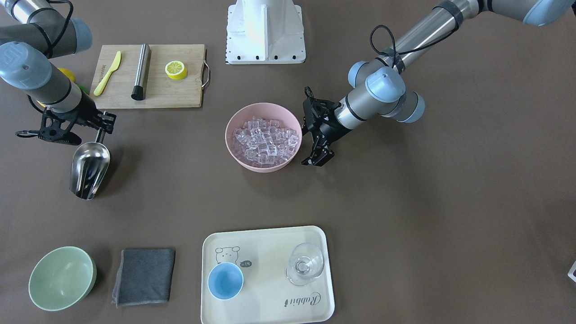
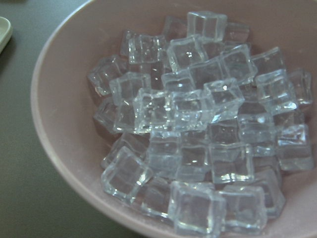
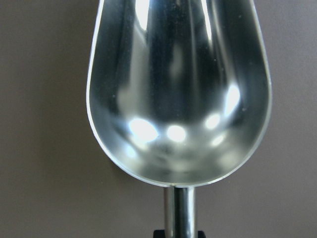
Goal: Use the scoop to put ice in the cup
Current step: 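Lift the metal scoop with the right gripper and swing it over the pink bowl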
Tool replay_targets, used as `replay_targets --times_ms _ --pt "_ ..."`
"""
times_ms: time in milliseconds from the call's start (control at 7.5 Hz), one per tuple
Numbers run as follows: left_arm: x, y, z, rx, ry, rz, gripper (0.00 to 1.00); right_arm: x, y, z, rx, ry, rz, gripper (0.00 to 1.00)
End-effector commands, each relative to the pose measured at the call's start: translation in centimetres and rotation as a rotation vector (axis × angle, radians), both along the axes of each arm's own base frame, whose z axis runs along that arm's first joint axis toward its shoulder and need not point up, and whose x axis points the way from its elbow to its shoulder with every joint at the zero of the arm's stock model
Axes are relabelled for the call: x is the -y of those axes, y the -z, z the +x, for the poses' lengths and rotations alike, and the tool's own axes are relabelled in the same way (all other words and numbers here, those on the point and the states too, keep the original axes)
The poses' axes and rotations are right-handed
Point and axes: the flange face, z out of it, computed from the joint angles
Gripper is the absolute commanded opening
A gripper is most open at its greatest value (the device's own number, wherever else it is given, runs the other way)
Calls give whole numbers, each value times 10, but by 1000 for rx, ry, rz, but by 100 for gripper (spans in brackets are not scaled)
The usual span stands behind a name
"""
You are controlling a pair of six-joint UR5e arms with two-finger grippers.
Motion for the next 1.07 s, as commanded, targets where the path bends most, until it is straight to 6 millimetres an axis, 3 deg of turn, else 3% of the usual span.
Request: replay_targets --times_ms 0,267,400,667,933 --pt "5 10 3 16 -27 -17 98 7 26 18 37 -14 32 0" --pt "3 10 5 27 -55 -33 98 11 64 47 72 25 155 0" --pt "2 11 6 27 -56 -35 98 13 74 60 76 149 317 0" --pt "2 18 8 20 -57 -35 98 32 114 57 8 350 495 0" --pt "3 20 9 18 -55 -33 98 55 165 52 -132 693 691 0"
